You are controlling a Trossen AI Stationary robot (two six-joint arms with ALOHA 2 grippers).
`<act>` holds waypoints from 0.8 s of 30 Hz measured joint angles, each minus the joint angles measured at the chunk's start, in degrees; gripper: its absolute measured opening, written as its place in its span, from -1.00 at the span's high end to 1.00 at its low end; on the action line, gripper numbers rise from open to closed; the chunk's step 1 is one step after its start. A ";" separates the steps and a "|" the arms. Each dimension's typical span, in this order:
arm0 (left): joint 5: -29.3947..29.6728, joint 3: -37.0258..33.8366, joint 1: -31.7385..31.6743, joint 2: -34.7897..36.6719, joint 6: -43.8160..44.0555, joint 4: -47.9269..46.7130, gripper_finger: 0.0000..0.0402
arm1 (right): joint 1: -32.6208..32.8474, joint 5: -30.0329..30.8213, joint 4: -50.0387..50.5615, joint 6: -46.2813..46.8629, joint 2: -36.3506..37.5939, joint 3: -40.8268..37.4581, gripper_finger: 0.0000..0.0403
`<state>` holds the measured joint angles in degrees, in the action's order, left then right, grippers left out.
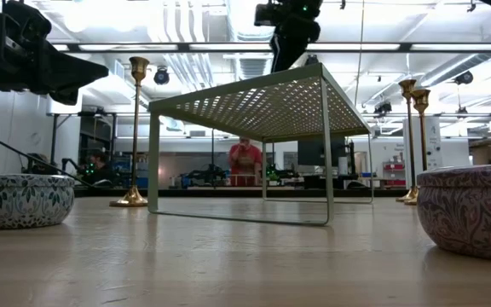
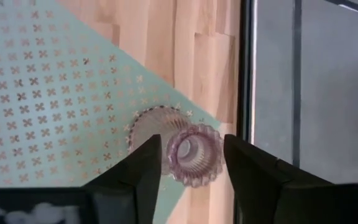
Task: Pick & Place candle stick holders
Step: Put the white scented candle on the shelf
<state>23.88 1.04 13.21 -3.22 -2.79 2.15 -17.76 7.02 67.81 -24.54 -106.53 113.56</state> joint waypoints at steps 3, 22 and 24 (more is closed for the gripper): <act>0.00 0.00 0.01 0.00 0.00 0.00 0.86 | 0.35 0.00 1.93 0.47 0.61 0.73 0.07; 0.00 0.00 0.02 0.00 0.00 0.02 0.86 | 15.59 -3.04 10.55 6.84 7.60 0.40 -0.07; 0.00 0.00 0.01 0.02 0.00 0.01 0.86 | 18.33 -3.10 11.34 7.87 8.21 0.25 -0.07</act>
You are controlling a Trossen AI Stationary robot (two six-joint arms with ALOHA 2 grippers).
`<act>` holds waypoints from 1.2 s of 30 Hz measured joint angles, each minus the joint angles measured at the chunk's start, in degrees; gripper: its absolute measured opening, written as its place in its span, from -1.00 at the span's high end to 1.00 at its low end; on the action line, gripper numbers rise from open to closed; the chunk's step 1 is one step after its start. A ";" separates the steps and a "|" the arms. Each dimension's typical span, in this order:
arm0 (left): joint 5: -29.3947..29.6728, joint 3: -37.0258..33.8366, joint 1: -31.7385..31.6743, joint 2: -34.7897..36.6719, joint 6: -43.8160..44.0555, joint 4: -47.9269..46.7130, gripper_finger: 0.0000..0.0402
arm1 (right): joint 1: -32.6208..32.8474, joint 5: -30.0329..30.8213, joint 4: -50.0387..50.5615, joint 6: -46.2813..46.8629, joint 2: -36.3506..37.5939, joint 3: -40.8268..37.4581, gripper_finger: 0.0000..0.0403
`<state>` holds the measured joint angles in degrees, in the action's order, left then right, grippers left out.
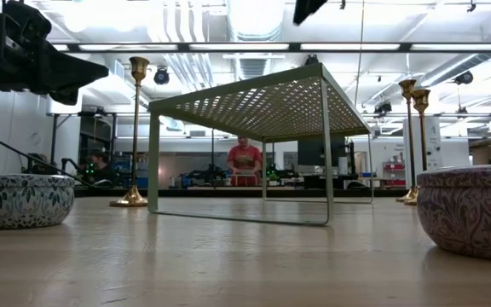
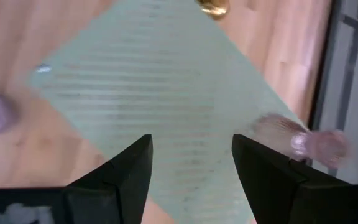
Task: Pick & Place candle stick holders
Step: Put the white scented candle on the shelf
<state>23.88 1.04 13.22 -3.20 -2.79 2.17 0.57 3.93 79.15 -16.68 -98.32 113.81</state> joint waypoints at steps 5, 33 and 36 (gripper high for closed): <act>-0.02 0.00 0.01 -0.02 0.00 -0.01 0.86 | 6.04 0.04 0.13 3.21 1.57 -0.56 -0.08; -0.02 0.00 0.01 -0.02 0.00 0.01 0.86 | 31.98 2.06 -8.34 38.64 12.22 -39.13 -0.33; -0.01 0.01 0.00 -0.01 0.00 -0.01 0.86 | 33.10 2.50 -11.36 41.56 14.00 -44.00 -0.45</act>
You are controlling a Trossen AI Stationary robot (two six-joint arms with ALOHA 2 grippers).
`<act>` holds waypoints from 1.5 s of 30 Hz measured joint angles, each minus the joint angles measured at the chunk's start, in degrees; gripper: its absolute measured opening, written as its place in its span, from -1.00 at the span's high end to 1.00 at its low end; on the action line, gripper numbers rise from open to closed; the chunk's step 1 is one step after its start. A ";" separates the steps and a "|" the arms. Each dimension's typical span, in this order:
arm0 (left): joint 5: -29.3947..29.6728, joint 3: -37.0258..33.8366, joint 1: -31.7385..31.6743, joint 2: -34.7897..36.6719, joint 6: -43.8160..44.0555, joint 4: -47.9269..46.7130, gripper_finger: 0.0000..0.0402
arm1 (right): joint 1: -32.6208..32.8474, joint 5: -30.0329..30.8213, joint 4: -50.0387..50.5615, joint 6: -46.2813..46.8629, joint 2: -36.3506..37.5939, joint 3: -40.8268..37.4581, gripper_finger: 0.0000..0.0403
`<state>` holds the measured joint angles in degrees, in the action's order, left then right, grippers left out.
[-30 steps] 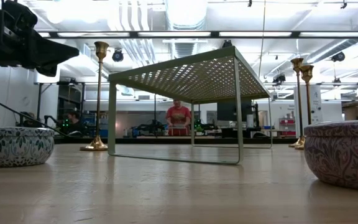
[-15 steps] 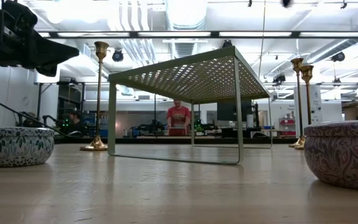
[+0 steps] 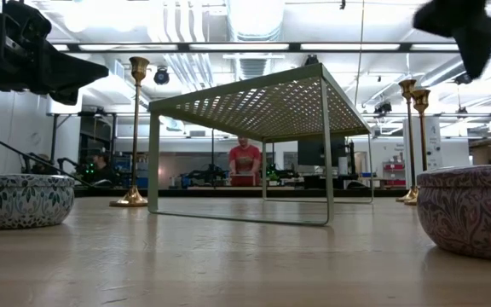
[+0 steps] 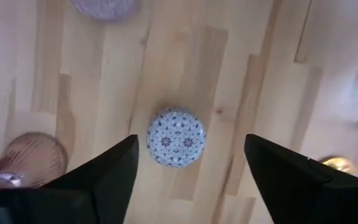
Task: Pick & Place candle stick holders
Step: Put the white scented candle on the shelf
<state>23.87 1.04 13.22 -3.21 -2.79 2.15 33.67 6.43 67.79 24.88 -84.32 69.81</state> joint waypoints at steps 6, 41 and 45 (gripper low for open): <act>0.01 0.01 0.01 0.01 0.00 0.02 0.86 | 0.35 0.05 -4.96 4.72 2.17 -8.81 -0.66; 0.01 -0.01 0.02 0.01 0.00 0.04 0.86 | 2.60 -2.40 -26.66 10.32 1.58 -25.53 -0.67; -0.01 -0.01 0.01 -0.01 0.00 0.04 0.86 | 2.60 -2.02 -27.44 10.33 1.58 -25.83 -0.63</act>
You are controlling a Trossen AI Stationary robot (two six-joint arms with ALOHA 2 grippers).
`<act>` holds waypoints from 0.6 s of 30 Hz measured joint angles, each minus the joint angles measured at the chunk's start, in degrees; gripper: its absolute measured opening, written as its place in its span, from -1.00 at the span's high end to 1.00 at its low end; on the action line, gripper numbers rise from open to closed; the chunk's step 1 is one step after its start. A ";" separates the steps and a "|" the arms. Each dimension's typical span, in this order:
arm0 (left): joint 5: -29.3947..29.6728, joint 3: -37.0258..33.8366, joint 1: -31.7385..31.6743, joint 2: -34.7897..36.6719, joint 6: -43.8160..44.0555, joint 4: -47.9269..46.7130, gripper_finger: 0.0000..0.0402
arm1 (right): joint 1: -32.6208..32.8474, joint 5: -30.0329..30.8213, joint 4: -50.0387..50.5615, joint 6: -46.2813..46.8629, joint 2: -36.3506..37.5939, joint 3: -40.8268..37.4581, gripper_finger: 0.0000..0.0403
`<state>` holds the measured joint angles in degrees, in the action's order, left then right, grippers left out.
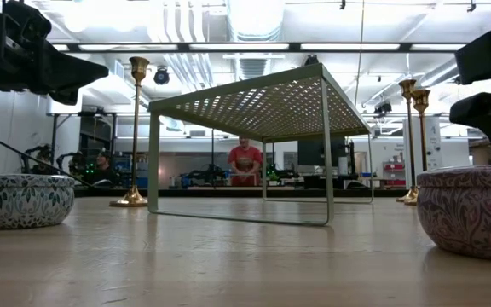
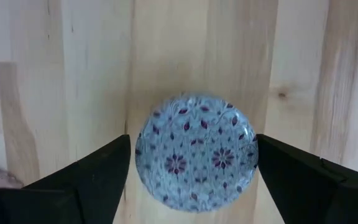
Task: Pick & Place candle stick holders
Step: Put the white scented candle on the shelf
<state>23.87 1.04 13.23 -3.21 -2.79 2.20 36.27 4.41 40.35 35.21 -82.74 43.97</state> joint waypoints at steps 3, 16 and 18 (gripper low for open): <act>0.01 0.00 -0.01 0.01 0.00 0.00 0.86 | 0.00 0.09 -1.46 -0.03 0.00 -0.58 -0.62; -0.01 0.00 0.01 0.01 0.00 0.00 0.86 | 0.37 0.12 -3.71 1.13 0.00 -4.25 -0.62; 0.01 0.00 0.00 0.00 0.00 0.00 0.86 | 0.37 0.17 -4.16 1.15 0.00 -4.25 -0.62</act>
<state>23.88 1.04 13.22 -3.22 -2.79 2.20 36.64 4.58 36.18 36.36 -82.74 39.72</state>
